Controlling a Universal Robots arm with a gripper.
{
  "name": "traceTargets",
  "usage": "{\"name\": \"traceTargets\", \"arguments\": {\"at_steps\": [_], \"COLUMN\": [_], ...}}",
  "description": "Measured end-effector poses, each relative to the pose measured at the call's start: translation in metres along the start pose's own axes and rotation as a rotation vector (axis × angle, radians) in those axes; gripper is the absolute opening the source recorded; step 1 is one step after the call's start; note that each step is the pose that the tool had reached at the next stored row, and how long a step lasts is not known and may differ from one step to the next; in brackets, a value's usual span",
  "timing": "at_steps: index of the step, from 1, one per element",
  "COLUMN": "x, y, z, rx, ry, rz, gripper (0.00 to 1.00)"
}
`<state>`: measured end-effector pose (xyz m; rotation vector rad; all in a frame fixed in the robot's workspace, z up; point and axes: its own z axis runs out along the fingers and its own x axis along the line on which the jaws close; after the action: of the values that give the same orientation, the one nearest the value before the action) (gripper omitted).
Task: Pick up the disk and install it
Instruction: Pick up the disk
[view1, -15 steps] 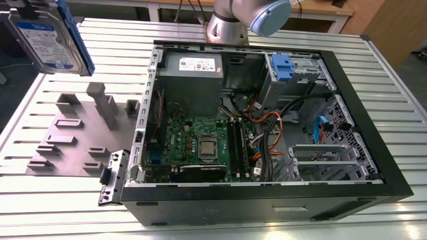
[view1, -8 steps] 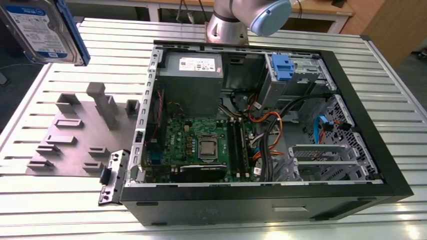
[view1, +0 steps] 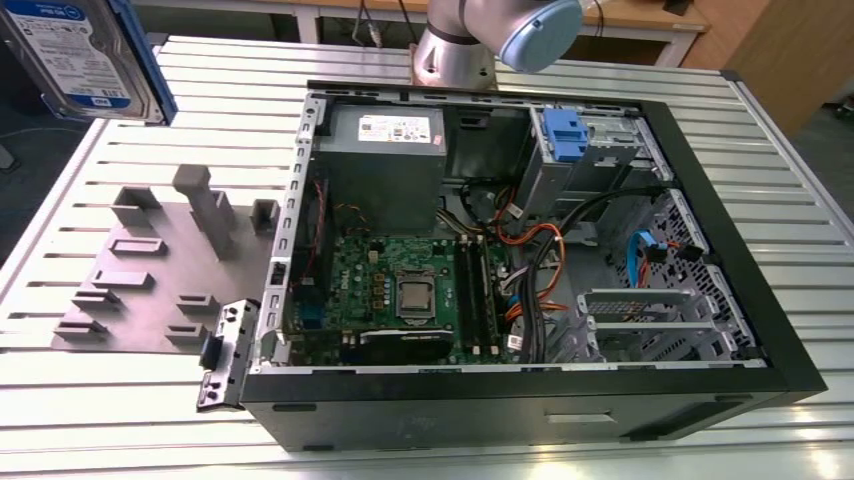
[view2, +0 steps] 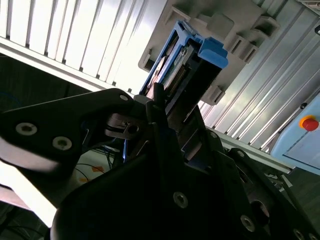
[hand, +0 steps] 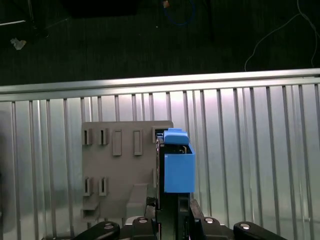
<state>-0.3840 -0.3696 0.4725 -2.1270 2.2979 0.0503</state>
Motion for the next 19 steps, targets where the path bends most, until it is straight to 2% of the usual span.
{"name": "traceTargets", "arguments": {"at_steps": [5, 13, 19], "x": [-0.0001, -0.0007, -0.0007], "y": [-0.0005, -0.0086, -0.0088], "z": [-0.0004, -0.0004, -0.0006], "rx": [-0.0004, -0.0001, -0.0002], "ry": [0.0002, 0.0001, 0.0001], "rz": [0.000, 0.000, 0.000], "gripper": [0.35, 0.35, 0.35]}}
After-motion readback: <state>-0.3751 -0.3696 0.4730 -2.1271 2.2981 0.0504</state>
